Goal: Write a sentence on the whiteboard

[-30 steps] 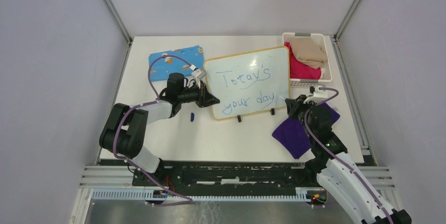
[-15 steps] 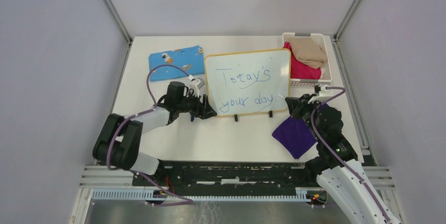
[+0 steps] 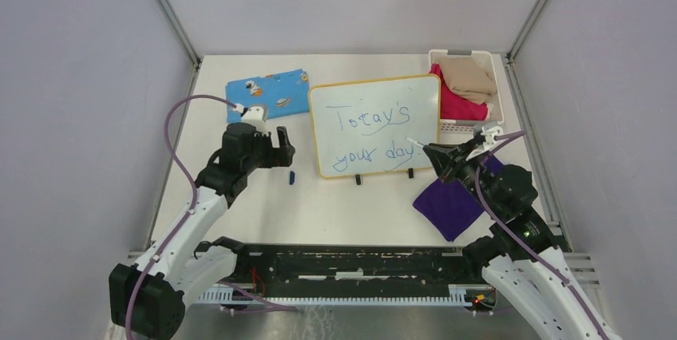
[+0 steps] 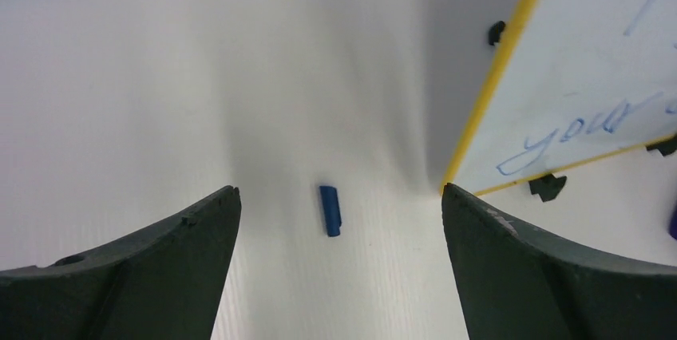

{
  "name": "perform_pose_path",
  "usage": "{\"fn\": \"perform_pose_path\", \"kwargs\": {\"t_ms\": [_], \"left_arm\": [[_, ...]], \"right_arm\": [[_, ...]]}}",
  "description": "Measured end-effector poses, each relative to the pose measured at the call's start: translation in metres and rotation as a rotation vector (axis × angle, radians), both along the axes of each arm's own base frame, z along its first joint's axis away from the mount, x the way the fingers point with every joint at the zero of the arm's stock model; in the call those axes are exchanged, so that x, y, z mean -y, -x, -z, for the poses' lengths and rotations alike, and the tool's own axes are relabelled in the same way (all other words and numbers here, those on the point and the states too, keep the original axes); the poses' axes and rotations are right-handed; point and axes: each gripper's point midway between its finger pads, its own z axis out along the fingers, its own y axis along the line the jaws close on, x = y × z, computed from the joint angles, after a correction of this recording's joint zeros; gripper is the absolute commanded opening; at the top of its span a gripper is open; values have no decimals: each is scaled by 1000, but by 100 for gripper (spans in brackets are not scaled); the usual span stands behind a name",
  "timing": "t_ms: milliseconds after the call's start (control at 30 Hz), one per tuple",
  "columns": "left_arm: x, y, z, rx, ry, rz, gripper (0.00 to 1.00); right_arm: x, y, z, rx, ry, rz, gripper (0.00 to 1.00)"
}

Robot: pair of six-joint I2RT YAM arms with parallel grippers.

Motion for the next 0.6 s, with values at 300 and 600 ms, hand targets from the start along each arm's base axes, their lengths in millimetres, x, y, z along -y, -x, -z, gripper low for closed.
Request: {"fn": "perform_pose_path", "kwargs": {"t_ms": [300, 600], "left_arm": [[-35, 19, 42, -274, -43, -280, 94], [-18, 25, 98, -501, -121, -231, 73]], "right_arm": [[0, 4, 19, 21, 82, -26, 0], [4, 0, 28, 34, 161, -7, 0]]}}
